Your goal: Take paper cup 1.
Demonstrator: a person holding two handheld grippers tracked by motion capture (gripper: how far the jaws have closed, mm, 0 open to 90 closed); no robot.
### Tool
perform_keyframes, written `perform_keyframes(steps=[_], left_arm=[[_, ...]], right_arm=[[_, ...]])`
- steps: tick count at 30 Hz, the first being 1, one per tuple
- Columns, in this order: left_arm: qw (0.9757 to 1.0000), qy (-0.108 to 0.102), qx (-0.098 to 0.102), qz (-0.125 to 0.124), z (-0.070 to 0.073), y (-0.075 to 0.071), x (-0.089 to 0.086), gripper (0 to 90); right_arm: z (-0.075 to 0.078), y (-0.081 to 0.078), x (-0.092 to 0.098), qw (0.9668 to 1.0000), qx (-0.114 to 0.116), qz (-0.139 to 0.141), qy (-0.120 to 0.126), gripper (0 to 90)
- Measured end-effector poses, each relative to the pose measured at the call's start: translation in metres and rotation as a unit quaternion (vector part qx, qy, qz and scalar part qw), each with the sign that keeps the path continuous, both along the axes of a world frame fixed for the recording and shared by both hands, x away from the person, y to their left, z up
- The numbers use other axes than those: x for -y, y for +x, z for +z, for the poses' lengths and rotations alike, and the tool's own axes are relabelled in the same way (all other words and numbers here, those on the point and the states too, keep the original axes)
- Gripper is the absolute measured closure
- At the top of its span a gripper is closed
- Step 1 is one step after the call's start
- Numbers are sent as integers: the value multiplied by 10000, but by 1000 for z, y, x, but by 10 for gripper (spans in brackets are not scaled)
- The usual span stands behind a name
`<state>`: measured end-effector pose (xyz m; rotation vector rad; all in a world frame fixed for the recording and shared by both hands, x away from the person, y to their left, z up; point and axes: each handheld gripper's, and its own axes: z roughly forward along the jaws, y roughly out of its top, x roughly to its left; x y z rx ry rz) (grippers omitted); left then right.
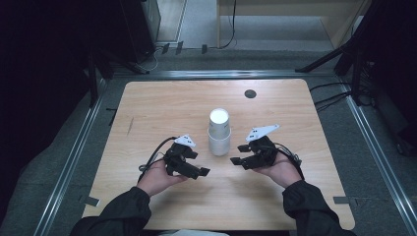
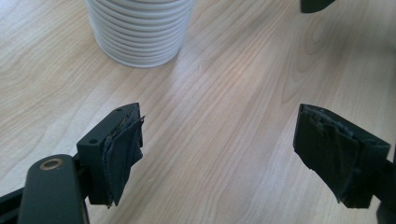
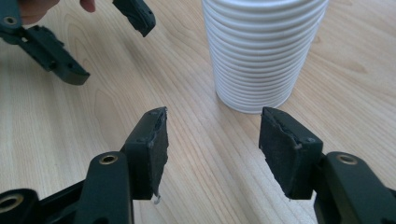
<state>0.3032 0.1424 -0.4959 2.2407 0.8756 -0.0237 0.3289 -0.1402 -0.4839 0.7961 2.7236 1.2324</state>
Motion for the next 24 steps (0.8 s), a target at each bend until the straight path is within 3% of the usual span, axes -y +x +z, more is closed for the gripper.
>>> perform_keyframes(steps=[5,9,11,21,24], left_arm=[[9999,44,136,27,5,1,-4,160],[9998,-1,179,101,9,2,-13,233],[9998,46,182,102,9,3,-15,234],[9997,134,197,5,12,2,-19,262],[9997,57,213,-40,16,1,-21,288]], right_arm=[[4,-2,4,9999,86,-95,36,422],[6,-1,7,9997,-8,-145,-186,424],[7,0,9,9997,-90,-35,-240,445],[7,-1,6,9990,-8,169,-423,430],[7,-2,5,9984,11,201,-534,401]])
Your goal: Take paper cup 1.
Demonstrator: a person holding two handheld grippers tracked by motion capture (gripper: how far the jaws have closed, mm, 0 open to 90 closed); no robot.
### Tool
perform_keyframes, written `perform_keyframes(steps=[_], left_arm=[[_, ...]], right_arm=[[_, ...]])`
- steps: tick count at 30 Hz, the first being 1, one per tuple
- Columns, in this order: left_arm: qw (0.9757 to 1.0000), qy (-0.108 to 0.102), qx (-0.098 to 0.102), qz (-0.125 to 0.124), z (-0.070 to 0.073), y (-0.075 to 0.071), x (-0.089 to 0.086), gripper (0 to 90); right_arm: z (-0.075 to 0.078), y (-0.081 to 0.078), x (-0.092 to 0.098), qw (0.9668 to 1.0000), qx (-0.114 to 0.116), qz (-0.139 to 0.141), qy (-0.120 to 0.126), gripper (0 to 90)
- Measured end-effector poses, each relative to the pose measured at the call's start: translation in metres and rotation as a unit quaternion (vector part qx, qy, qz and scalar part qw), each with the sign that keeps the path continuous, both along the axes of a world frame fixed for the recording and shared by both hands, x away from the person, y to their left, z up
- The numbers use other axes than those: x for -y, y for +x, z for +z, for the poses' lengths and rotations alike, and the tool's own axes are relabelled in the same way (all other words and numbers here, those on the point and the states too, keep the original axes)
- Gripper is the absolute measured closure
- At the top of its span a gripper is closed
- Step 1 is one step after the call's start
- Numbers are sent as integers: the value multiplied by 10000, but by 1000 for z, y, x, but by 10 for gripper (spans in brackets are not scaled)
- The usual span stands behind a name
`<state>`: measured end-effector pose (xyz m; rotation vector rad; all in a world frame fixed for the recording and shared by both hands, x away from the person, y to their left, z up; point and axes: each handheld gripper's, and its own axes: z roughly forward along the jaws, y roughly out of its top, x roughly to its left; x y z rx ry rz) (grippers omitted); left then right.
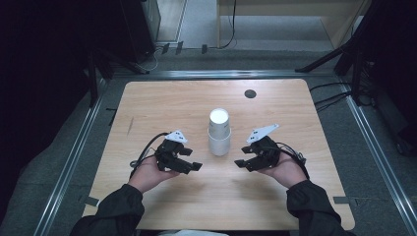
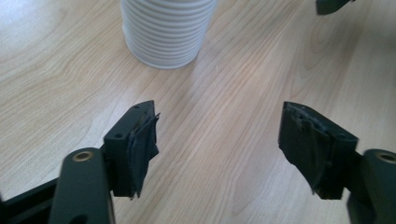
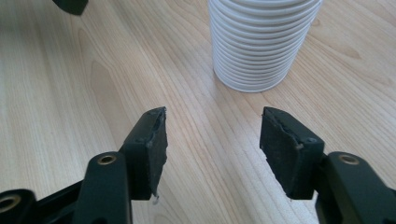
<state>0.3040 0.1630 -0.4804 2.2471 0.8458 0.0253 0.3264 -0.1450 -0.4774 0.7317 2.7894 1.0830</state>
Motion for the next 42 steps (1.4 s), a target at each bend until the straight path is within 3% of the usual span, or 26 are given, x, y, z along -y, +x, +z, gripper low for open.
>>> perform_keyframes(steps=[9,17,28,34,38,42], left_arm=[[9999,-65,49,59,3,-6,-5,288],[9999,-23,71,122,1,-13,-12,289],[9997,-124,-20,224,0,-19,-19,286],[9996,-134,-25,244,1,-21,-21,286],[9997,-120,-33,201,0,-20,-21,286],[9998,-93,-48,186,0,-20,-22,286]], right_arm=[[5,3,0,9997,178,72,-120,377],[10,8,-3,9996,222,135,-131,376],[17,19,-12,9992,228,260,-206,370],[29,28,-15,9990,224,356,-133,362],[38,37,-17,9982,262,491,-229,351],[46,48,-19,9981,111,555,-225,339]])
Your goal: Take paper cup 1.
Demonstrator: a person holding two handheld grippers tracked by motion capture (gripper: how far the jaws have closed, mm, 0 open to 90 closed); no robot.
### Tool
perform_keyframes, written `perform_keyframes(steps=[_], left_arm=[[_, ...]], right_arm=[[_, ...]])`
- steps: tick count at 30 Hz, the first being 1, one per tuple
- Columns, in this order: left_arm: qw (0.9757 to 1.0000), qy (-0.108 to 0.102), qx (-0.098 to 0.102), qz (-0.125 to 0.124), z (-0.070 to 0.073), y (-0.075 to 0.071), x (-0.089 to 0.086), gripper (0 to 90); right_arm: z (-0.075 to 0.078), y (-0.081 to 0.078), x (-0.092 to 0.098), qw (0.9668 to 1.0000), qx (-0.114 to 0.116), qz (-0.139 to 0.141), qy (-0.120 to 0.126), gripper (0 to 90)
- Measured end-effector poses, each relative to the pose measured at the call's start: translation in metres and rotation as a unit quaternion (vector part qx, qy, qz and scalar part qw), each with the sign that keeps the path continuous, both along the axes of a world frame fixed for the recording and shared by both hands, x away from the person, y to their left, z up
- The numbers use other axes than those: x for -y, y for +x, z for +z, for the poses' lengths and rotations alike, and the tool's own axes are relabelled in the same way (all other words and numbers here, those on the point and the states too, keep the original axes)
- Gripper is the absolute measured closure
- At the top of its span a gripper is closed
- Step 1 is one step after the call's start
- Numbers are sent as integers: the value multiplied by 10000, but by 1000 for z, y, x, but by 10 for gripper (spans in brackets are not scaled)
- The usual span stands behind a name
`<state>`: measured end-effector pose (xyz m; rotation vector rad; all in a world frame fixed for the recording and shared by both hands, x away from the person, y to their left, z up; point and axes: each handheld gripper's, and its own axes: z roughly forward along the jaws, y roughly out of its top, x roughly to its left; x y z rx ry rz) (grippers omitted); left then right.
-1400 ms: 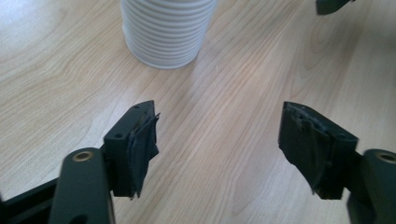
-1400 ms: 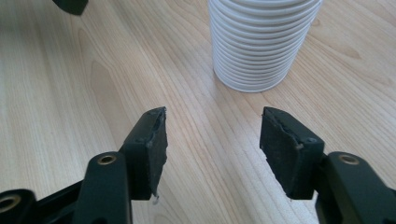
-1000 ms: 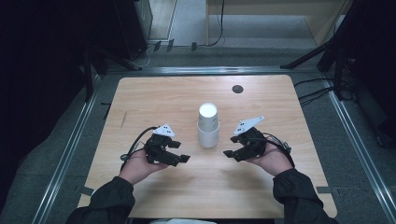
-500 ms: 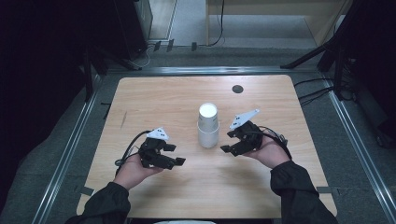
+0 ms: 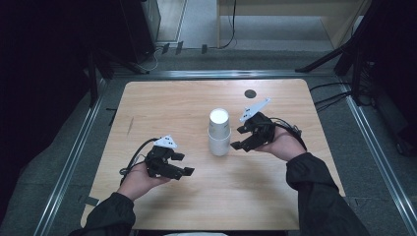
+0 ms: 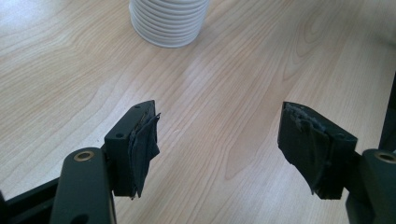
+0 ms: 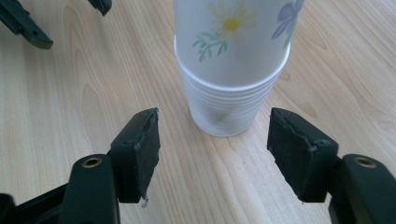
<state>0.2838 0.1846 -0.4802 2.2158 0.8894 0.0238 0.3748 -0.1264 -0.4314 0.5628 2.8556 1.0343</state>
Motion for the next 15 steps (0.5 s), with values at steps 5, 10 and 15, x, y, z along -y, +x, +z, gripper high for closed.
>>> perform_keyframes(steps=[5,10,15], left_arm=[[10000,-23,-45,14,0,0,0,286],[10000,-11,-49,-8,0,0,0,286],[10000,-47,-19,-53,1,-1,1,286]], right_arm=[[8,7,-4,9999,23,75,-130,323],[13,12,-9,9996,17,180,-200,316],[19,15,-15,9991,-1,262,-323,303]])
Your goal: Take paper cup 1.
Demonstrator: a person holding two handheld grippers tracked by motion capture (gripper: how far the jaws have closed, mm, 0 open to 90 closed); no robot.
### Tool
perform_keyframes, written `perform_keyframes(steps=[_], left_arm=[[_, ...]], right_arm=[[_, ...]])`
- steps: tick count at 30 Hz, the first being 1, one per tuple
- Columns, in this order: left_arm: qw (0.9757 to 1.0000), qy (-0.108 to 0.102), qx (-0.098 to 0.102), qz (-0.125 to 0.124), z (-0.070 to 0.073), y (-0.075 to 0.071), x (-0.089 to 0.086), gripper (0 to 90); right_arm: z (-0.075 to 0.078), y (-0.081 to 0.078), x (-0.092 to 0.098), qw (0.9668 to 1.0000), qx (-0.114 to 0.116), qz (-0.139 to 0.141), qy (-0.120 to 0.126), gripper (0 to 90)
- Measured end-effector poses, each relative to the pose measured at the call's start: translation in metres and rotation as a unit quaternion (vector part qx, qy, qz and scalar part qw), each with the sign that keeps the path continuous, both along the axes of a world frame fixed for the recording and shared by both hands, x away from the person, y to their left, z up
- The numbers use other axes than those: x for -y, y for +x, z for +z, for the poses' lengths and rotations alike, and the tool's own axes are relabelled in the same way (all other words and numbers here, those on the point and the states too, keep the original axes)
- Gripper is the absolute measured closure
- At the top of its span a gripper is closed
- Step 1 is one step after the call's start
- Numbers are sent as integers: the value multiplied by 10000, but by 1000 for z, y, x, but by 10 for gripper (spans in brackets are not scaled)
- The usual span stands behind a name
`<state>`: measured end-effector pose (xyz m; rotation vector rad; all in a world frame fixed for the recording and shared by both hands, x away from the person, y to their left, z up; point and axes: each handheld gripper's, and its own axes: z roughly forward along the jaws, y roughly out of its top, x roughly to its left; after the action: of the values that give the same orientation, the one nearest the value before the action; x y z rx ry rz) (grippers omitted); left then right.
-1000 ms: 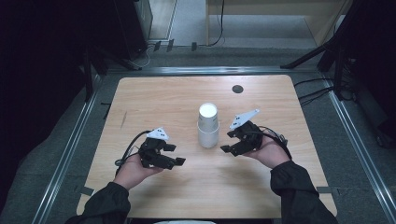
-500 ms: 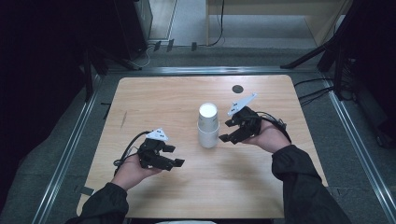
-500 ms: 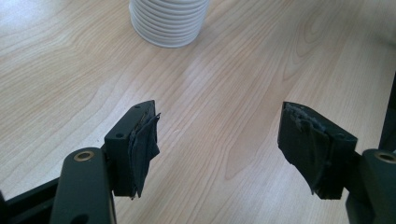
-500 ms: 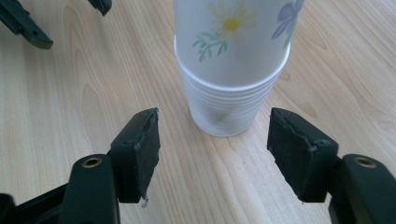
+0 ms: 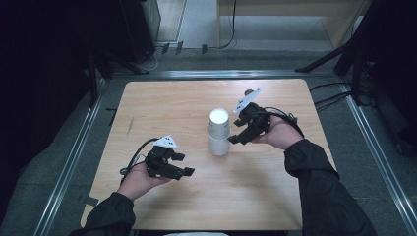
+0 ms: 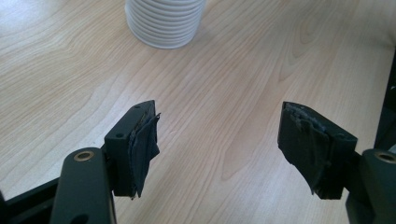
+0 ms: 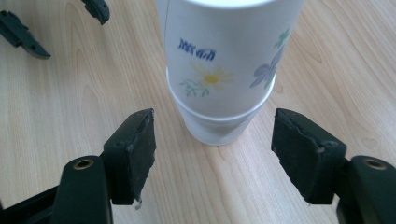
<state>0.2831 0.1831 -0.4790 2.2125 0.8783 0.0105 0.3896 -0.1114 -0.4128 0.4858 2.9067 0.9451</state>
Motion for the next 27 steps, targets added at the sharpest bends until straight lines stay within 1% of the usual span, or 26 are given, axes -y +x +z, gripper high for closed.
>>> perform_keyframes(steps=[8,14,18,21,22,23,24,25,27], left_arm=[[10000,48,-28,-55,-1,0,1,286],[9999,24,-86,-72,-2,2,1,284],[9999,17,-100,-109,-2,1,2,280],[9999,25,-102,-128,-2,1,2,280],[9999,17,-105,-124,-2,1,2,280],[9999,20,-106,-125,-2,1,2,280],[9999,15,-109,-121,-2,1,2,280],[9999,11,-113,-123,-2,0,2,280],[9999,14,-109,-121,-2,0,2,280]], right_arm=[[10,4,-12,9999,46,76,-106,271],[18,9,-24,9997,5,167,-199,252],[22,11,-33,9993,-30,164,-348,238],[23,13,-40,9988,35,234,-425,234],[24,14,-43,9987,28,209,-456,234],[25,15,-45,9986,75,242,-460,233],[26,16,-47,9986,56,235,-478,233],[27,16,-49,9985,94,245,-479,233],[31,17,-53,9984,88,224,-505,233]])
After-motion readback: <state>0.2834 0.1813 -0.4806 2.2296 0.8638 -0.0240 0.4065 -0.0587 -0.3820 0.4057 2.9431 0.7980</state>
